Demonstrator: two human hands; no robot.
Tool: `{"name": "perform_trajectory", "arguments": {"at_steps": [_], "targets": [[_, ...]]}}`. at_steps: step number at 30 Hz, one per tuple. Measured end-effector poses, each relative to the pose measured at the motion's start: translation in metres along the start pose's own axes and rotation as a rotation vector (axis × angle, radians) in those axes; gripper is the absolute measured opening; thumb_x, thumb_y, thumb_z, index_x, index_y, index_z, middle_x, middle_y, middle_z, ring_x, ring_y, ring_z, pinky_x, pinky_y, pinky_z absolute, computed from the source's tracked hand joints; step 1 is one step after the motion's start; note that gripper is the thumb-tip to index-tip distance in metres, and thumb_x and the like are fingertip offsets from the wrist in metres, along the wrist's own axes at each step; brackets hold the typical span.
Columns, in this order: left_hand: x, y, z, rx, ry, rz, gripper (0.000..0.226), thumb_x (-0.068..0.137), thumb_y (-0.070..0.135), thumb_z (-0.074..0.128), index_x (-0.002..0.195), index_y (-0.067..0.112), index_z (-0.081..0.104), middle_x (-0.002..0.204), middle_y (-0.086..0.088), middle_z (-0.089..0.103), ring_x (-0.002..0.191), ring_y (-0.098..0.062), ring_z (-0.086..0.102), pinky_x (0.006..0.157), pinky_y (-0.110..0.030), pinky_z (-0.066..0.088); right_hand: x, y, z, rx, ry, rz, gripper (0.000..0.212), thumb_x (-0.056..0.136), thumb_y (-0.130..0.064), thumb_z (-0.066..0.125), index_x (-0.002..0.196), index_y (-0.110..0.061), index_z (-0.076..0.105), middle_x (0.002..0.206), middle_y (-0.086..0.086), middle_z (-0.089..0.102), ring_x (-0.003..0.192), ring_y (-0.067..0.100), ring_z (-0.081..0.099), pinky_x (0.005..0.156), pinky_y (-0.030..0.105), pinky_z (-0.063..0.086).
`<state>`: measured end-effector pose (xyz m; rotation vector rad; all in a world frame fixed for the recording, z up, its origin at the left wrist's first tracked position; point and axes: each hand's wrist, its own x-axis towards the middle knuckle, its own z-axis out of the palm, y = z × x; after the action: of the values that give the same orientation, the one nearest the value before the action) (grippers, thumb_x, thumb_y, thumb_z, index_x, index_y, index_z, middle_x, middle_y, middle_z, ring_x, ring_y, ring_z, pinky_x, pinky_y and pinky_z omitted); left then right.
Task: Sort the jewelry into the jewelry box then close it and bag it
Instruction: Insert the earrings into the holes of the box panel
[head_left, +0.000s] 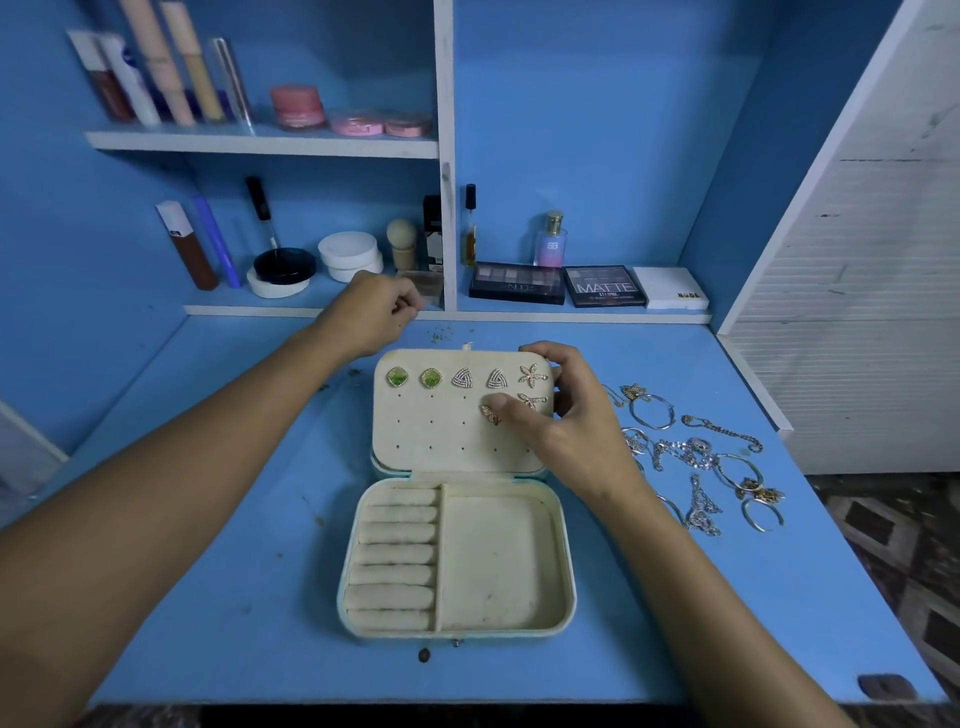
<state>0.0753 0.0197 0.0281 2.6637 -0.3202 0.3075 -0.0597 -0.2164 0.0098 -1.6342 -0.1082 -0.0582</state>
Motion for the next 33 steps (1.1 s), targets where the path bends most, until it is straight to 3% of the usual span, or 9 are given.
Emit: {"name": "perform_trajectory", "arguments": {"at_steps": [6, 13, 18, 21, 23, 26, 28, 31, 33], "targets": [[-0.006, 0.004, -0.007, -0.064, 0.003, -0.02, 0.014, 0.096, 0.009, 0.061, 0.106, 0.007, 0.071, 0.097, -0.009, 0.071, 0.09, -0.019, 0.065, 0.078, -0.024, 0.047, -0.002, -0.007, 0.0, 0.005, -0.022, -0.002, 0.043, 0.078, -0.023, 0.085, 0.105, -0.043, 0.058, 0.111, 0.0, 0.065, 0.085, 0.024, 0.07, 0.069, 0.038, 0.059], [-0.009, 0.015, -0.017, -0.098, 0.053, 0.049, 0.011, 0.095, 0.012, 0.065, 0.1, 0.01, 0.074, 0.095, -0.001, 0.068, 0.085, -0.012, 0.059, 0.063, 0.002, 0.036, -0.015, -0.01, -0.003, 0.001, -0.028, -0.088, 0.042, 0.08, -0.021, 0.084, 0.108, -0.038, 0.058, 0.105, -0.008, 0.065, 0.085, 0.036, 0.069, 0.066, 0.045, 0.057], [-0.014, 0.027, -0.02, -0.125, 0.058, 0.056, 0.011, 0.094, 0.013, 0.065, 0.1, 0.011, 0.073, 0.095, 0.0, 0.068, 0.087, -0.014, 0.061, 0.064, -0.001, 0.037, -0.026, -0.009, -0.005, -0.023, -0.019, -0.15, 0.042, 0.079, -0.025, 0.085, 0.107, -0.042, 0.057, 0.107, -0.011, 0.065, 0.082, 0.039, 0.063, 0.058, 0.037, 0.051], [-0.019, 0.034, -0.023, -0.169, 0.056, 0.065, 0.01, 0.092, 0.011, 0.066, 0.101, 0.01, 0.072, 0.094, -0.005, 0.07, 0.082, -0.013, 0.061, 0.064, 0.0, 0.04, -0.032, -0.009, -0.007, -0.055, -0.018, -0.167, 0.039, 0.078, -0.023, 0.085, 0.104, -0.032, 0.056, 0.091, -0.004, 0.071, 0.071, 0.031, 0.064, 0.061, 0.037, 0.052], [-0.022, 0.04, -0.026, -0.204, 0.057, 0.072, 0.01, 0.091, 0.009, 0.067, 0.1, 0.008, 0.072, 0.094, -0.006, 0.07, 0.078, -0.01, 0.059, 0.065, -0.001, 0.042, -0.037, -0.007, -0.01, -0.082, -0.013, -0.197, 0.038, 0.077, -0.027, 0.086, 0.099, -0.028, 0.056, 0.082, 0.004, 0.072, 0.068, 0.028, 0.065, 0.065, 0.045, 0.056], [-0.03, 0.048, -0.03, -0.227, 0.05, 0.079, 0.008, 0.092, 0.011, 0.068, 0.098, 0.009, 0.072, 0.091, -0.002, 0.068, 0.074, -0.001, 0.057, 0.065, 0.0, 0.041, -0.04, 0.003, -0.013, -0.177, 0.016, -0.342, 0.038, 0.073, -0.038, 0.086, 0.094, -0.028, 0.056, 0.088, 0.006, 0.067, 0.071, 0.036, 0.063, 0.067, 0.054, 0.051], [-0.034, 0.053, -0.031, -0.252, 0.033, 0.081, 0.008, 0.093, 0.014, 0.067, 0.098, 0.011, 0.072, 0.092, 0.0, 0.069, 0.076, 0.0, 0.057, 0.066, 0.0, 0.04, -0.04, 0.008, -0.015, -0.26, 0.04, -0.484, 0.038, 0.072, -0.035, 0.086, 0.093, -0.021, 0.058, 0.094, -0.001, 0.064, 0.075, 0.029, 0.063, 0.069, 0.048, 0.052], [-0.041, 0.057, -0.033, -0.285, -0.002, 0.088, 0.009, 0.093, 0.018, 0.067, 0.099, 0.014, 0.072, 0.095, 0.003, 0.071, 0.083, -0.004, 0.061, 0.07, -0.002, 0.042, -0.043, 0.012, -0.017, -0.373, 0.053, -0.693, 0.036, 0.072, -0.022, 0.089, 0.087, -0.006, 0.061, 0.093, 0.004, 0.063, 0.079, 0.013, 0.061, 0.07, 0.021, 0.048], [-0.046, 0.06, -0.033, -0.314, -0.021, 0.085, 0.009, 0.093, 0.019, 0.068, 0.099, 0.015, 0.072, 0.095, 0.003, 0.072, 0.087, -0.007, 0.064, 0.072, -0.005, 0.045, -0.044, 0.014, -0.019, -0.42, 0.054, -0.754, 0.031, 0.072, -0.018, 0.088, 0.083, -0.002, 0.064, 0.09, 0.005, 0.063, 0.077, 0.01, 0.059, 0.072, 0.014, 0.044]]}}
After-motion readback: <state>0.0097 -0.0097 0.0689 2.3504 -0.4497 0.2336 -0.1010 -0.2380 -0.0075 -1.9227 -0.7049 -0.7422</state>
